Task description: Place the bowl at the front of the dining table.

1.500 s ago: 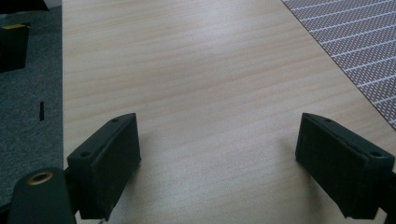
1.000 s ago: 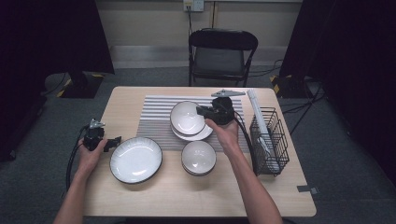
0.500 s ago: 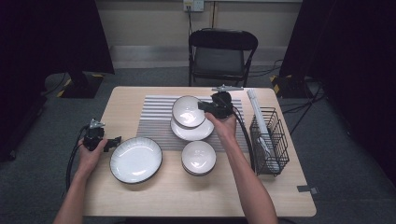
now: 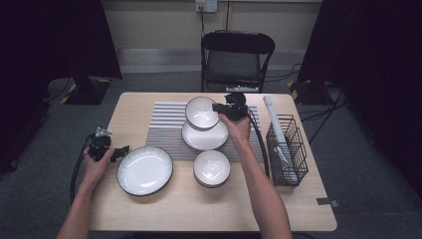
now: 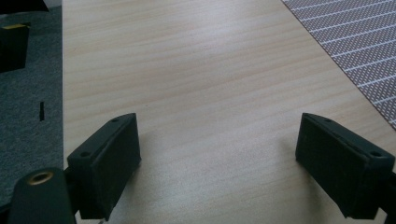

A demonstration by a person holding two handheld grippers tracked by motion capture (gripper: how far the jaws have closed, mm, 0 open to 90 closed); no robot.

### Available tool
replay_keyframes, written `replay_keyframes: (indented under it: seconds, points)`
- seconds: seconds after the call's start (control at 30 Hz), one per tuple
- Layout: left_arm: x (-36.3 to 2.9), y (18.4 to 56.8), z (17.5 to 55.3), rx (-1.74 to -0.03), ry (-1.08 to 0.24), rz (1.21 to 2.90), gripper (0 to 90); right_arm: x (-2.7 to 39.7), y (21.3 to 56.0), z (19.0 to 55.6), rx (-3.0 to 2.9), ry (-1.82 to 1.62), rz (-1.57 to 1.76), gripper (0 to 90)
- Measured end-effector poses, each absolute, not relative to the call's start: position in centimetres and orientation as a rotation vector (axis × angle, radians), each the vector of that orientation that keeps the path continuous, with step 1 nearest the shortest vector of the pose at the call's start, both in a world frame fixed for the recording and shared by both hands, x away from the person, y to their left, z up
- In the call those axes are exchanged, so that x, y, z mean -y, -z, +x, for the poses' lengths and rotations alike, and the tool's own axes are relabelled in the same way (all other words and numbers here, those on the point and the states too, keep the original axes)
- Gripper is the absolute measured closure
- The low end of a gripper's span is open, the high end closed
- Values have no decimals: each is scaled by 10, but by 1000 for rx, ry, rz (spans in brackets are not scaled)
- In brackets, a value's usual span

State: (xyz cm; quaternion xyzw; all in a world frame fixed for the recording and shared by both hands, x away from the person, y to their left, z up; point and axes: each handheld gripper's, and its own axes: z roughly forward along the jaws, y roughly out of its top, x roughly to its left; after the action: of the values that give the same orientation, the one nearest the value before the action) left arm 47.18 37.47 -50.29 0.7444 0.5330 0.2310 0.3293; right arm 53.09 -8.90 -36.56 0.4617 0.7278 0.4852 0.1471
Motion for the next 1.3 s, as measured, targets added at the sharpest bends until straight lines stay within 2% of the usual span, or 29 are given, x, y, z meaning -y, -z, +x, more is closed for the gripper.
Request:
replay_keyframes:
  seconds: [0.67,1.3]
  points:
    - [-375,503,472,-1394,-604,1948,133,87,386,554,-2112,-1315,1399,834]
    - [-375,503,472,-1396,-603,1947,133,87,416,561,-2126,-1245,1473,833]
